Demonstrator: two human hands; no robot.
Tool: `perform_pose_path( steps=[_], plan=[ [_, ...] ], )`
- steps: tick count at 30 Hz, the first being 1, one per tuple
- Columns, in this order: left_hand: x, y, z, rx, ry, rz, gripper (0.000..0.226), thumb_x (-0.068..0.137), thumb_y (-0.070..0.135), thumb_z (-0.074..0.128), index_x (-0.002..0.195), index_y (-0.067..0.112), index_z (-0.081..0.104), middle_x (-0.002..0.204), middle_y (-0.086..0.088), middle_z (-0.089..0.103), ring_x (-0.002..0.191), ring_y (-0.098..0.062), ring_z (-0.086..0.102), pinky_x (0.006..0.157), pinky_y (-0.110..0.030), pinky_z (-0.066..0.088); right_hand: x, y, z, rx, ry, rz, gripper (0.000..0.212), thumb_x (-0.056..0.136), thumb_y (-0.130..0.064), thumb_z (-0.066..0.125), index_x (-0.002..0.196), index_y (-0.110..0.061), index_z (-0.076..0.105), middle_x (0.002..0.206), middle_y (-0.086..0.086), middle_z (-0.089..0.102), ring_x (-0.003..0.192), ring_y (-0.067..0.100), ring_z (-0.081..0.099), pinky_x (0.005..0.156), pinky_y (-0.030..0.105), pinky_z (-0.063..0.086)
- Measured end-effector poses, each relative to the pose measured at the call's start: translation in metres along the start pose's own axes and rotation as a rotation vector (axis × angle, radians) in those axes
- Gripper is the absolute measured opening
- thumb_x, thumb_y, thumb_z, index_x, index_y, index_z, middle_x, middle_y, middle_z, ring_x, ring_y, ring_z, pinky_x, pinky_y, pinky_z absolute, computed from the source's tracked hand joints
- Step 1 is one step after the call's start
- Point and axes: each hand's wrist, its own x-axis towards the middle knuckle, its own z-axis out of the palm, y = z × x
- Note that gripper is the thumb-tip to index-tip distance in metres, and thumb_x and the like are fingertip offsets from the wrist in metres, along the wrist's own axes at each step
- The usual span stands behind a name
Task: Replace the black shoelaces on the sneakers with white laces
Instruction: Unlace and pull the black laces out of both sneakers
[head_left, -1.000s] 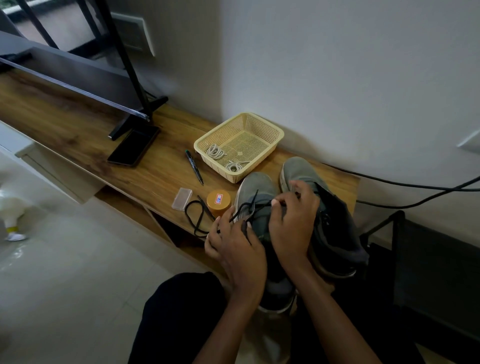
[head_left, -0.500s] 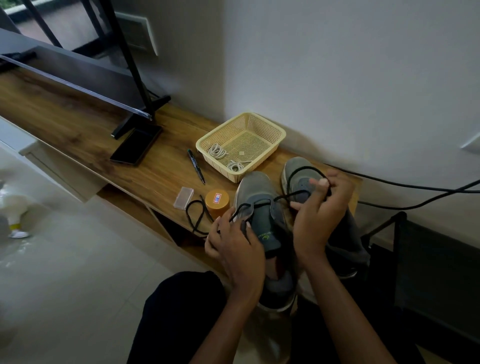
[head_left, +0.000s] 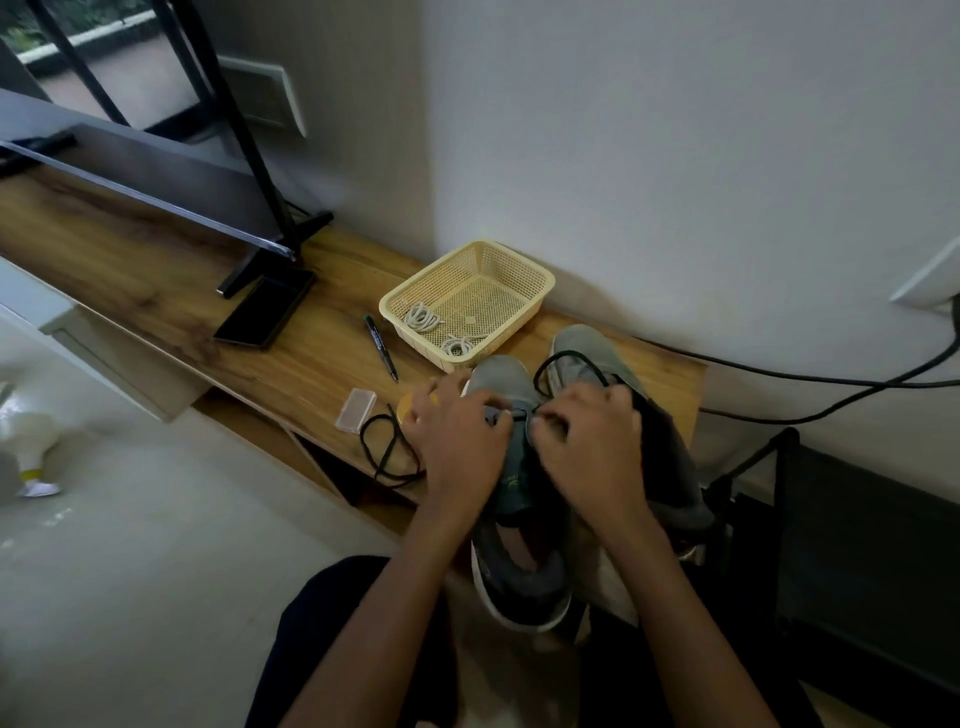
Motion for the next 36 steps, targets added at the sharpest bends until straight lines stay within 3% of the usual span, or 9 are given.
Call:
perform_pose_path(
  steps=[2, 6, 9, 12, 15, 21, 26, 31, 36],
  plan=[
    [0.012, 0.008, 0.001, 0.164, -0.115, 0.087, 0.015, 0.086, 0.033, 0.062, 0.099, 0.033, 0.069, 0.148, 0.004, 0.032, 0.14, -0.025, 0.012, 0.11, -0.049, 0.008, -0.009, -0.004, 0.01, -0.185, -0.065, 0.028, 0.03, 0.087, -0.034, 0.056, 0.104, -0.012, 0.067, 0.122, 0.003, 0.051, 0.108, 0.028, 0.039, 0.09, 0.04, 0.032],
    [0.022, 0.011, 0.009, 0.317, -0.152, 0.162, 0.015, 0.086, 0.034, 0.064, 0.099, 0.03, 0.07, 0.149, 0.001, 0.03, 0.139, -0.028, 0.01, 0.109, -0.048, 0.008, -0.019, -0.006, 0.03, -0.289, 0.05, 0.049, 0.02, 0.063, -0.023, 0.078, 0.074, -0.01, 0.067, 0.097, 0.008, 0.06, 0.086, 0.032, 0.049, 0.071, 0.041, 0.038],
    [0.024, 0.008, 0.01, 0.351, -0.133, 0.184, 0.017, 0.087, 0.034, 0.062, 0.1, 0.028, 0.07, 0.149, 0.002, 0.031, 0.138, -0.027, 0.01, 0.108, -0.047, 0.011, -0.019, 0.0, 0.036, -0.298, 0.141, 0.054, 0.02, 0.057, -0.019, 0.081, 0.067, -0.01, 0.067, 0.095, 0.007, 0.062, 0.094, 0.033, 0.047, 0.079, 0.043, 0.028],
    [0.029, 0.007, 0.011, 0.396, -0.176, 0.208, 0.019, 0.09, 0.033, 0.058, 0.101, 0.024, 0.07, 0.15, 0.001, 0.028, 0.139, -0.029, 0.008, 0.108, -0.047, 0.012, -0.02, 0.004, 0.038, -0.27, 0.215, 0.041, 0.015, 0.059, -0.016, 0.079, 0.067, -0.009, 0.068, 0.095, 0.005, 0.063, 0.108, 0.033, 0.045, 0.096, 0.052, 0.021],
    [0.031, 0.006, 0.012, 0.507, -0.203, 0.266, 0.025, 0.095, 0.032, 0.047, 0.102, 0.019, 0.067, 0.15, -0.001, 0.027, 0.14, -0.03, 0.007, 0.11, -0.05, 0.01, -0.021, 0.005, 0.041, -0.269, 0.239, 0.049, 0.011, 0.063, -0.013, 0.076, 0.07, -0.008, 0.068, 0.097, 0.003, 0.064, 0.114, 0.035, 0.047, 0.104, 0.058, 0.015],
    [0.04, -0.014, 0.002, 0.564, -0.108, 0.156, 0.027, 0.095, 0.028, 0.043, 0.116, 0.016, 0.056, 0.144, -0.004, 0.03, 0.134, -0.028, 0.021, 0.105, -0.048, 0.021, -0.02, 0.008, 0.047, -0.259, 0.286, 0.064, 0.007, 0.068, -0.015, 0.073, 0.073, -0.011, 0.07, 0.106, 0.002, 0.061, 0.116, 0.03, 0.039, 0.107, 0.057, 0.011],
    [0.025, -0.011, 0.001, 0.315, -0.047, 0.01, 0.025, 0.096, 0.026, 0.043, 0.112, 0.014, 0.058, 0.135, -0.008, 0.041, 0.127, -0.029, 0.03, 0.104, -0.047, 0.024, -0.02, 0.008, 0.05, -0.204, 0.357, 0.033, 0.009, 0.065, -0.014, 0.076, 0.069, -0.01, 0.069, 0.105, 0.002, 0.063, 0.114, 0.028, 0.039, 0.105, 0.055, 0.013],
    [0.023, 0.011, 0.001, 0.391, -0.18, 0.31, 0.02, 0.087, 0.026, 0.059, 0.106, 0.031, 0.063, 0.152, 0.001, 0.025, 0.142, -0.029, 0.005, 0.111, -0.05, 0.007, -0.021, 0.009, 0.051, -0.172, 0.374, 0.01, 0.009, 0.065, -0.012, 0.076, 0.069, -0.009, 0.068, 0.114, 0.005, 0.063, 0.12, 0.031, 0.035, 0.105, 0.056, 0.01],
    [0.031, 0.008, 0.002, 0.482, -0.134, 0.336, 0.013, 0.087, 0.033, 0.062, 0.098, 0.029, 0.065, 0.148, 0.002, 0.032, 0.141, -0.027, 0.008, 0.11, -0.049, 0.008, -0.021, 0.008, 0.052, -0.183, 0.376, 0.024, 0.009, 0.065, -0.013, 0.075, 0.071, -0.009, 0.07, 0.114, 0.003, 0.063, 0.121, 0.032, 0.035, 0.105, 0.056, 0.011]
  ],
)
